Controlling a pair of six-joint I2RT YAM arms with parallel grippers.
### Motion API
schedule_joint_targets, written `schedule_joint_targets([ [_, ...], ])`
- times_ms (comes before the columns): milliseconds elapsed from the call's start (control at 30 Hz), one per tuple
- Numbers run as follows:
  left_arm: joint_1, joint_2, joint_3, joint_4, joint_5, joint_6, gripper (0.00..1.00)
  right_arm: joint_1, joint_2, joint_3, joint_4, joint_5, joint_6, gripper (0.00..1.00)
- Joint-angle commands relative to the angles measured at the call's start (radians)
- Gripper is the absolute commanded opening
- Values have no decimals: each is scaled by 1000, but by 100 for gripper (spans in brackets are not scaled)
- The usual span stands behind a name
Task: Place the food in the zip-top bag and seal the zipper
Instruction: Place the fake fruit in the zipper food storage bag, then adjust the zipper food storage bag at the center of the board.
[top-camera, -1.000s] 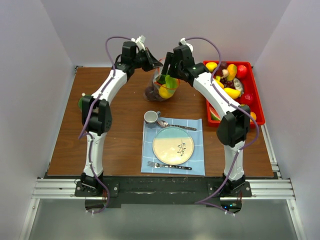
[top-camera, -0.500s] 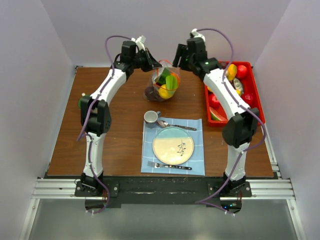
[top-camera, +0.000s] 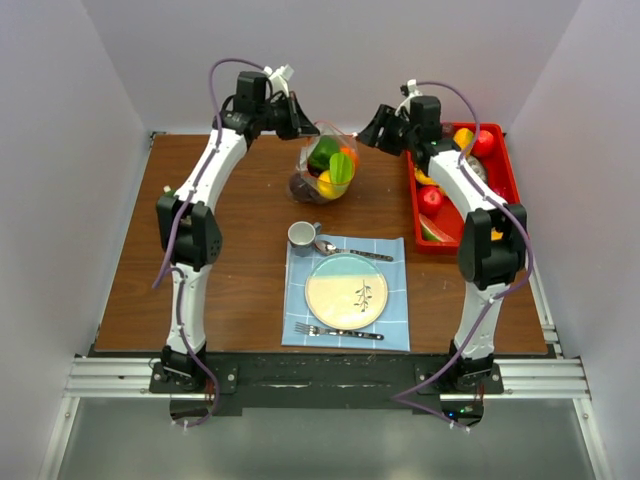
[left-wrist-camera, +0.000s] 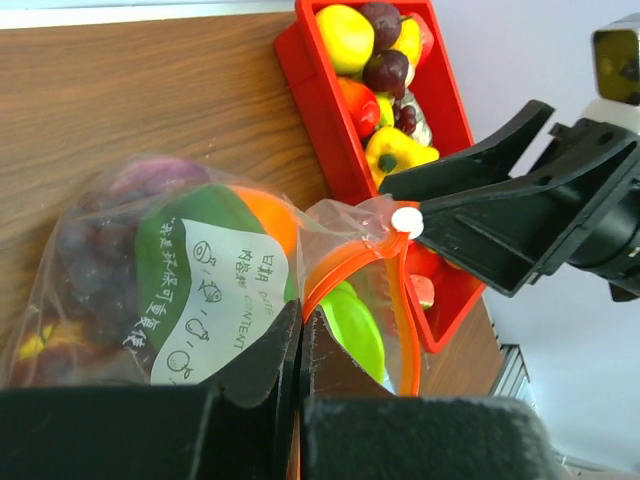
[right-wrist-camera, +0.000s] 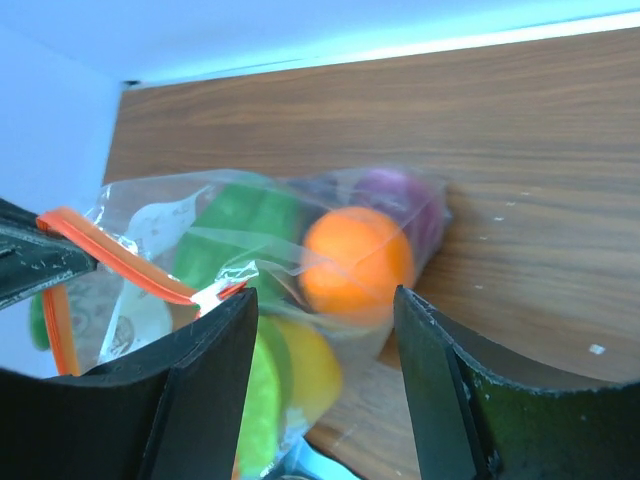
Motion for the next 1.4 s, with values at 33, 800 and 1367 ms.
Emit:
schedule_joint_targets([
  [33,25,-13,48,-50,36,59,0,-24,-82,-134,262,-98,101,53],
  [800,51,36,68,-61,76,51,0,-29,99,-135,654,-395,-47,43],
  [1367,48,9,11,-8,82,10,0,-18,128,-198,801,-406,63,38],
])
